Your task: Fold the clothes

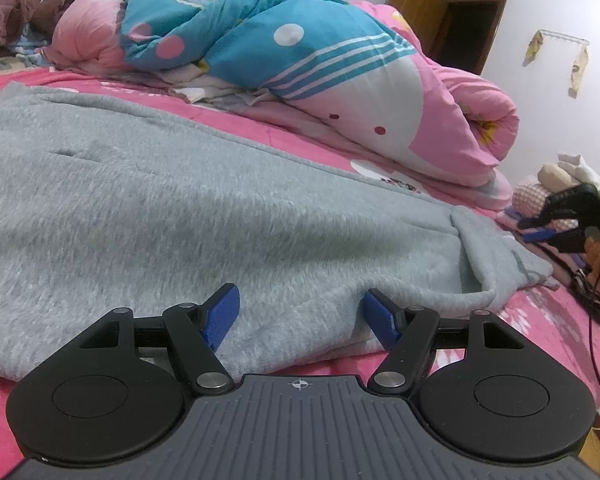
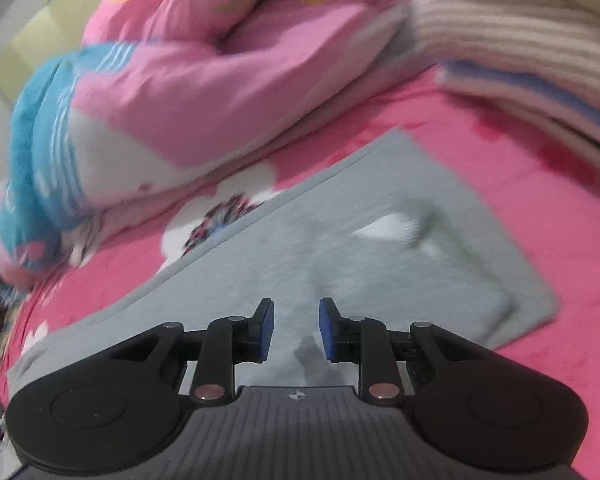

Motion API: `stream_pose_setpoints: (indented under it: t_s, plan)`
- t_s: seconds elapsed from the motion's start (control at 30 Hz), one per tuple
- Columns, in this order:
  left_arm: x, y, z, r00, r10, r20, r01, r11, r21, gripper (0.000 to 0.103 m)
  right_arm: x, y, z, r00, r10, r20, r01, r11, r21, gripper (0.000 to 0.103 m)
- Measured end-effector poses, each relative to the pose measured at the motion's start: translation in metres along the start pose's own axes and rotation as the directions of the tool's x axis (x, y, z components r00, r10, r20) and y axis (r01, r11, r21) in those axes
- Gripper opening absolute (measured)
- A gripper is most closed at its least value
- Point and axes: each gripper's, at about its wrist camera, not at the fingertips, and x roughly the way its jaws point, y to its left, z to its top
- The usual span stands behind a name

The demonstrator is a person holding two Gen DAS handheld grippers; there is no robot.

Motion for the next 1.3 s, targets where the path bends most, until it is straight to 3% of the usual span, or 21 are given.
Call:
stream_pose_setpoints:
  t_s: [0.27, 0.5, 0.6, 0.77, 1.03, 1.3]
  plan:
    - [0.0, 0.003, 0.002, 1.0, -0.008, -0.006, 0.007, 1.0, -0.011, 0.07, 0.059, 0.023, 0.002, 0.988, -0.112, -0.106, 0.11, 0.994, -0.024, 0.027]
    - [-0.002, 0.007, 0.004, 1.0, -0.018, -0.013, 0.017, 0.999, -0.031, 0.07, 0.071, 0.025, 0.009, 0.979, -0.155, -0.135, 0.151, 0.988, -0.036, 0.026]
    - [-0.002, 0.009, 0.005, 1.0, -0.021, -0.015, 0.021, 0.999, -0.038, 0.07, 0.078, 0.033, 0.007, 0.973, -0.191, -0.134, 0.179, 0.979, -0.092, 0.025]
    - [-0.004, 0.011, 0.006, 1.0, -0.025, -0.016, 0.024, 0.999, -0.044, 0.07, 0.074, 0.033, 0.006, 0.972, -0.207, -0.106, 0.194, 0.973, -0.126, 0.003]
    - [-0.006, 0.014, 0.007, 0.999, -0.03, -0.016, 0.029, 0.998, -0.049, 0.07, -0.002, 0.019, 0.007, 0.994, -0.091, 0.053, 0.091, 0.996, -0.008, 0.002]
    - [-0.007, 0.015, 0.007, 1.0, -0.029, -0.01, 0.028, 0.998, -0.061, 0.07, -0.117, -0.007, -0.028, 0.972, -0.039, 0.23, 0.024, 0.997, 0.069, 0.002]
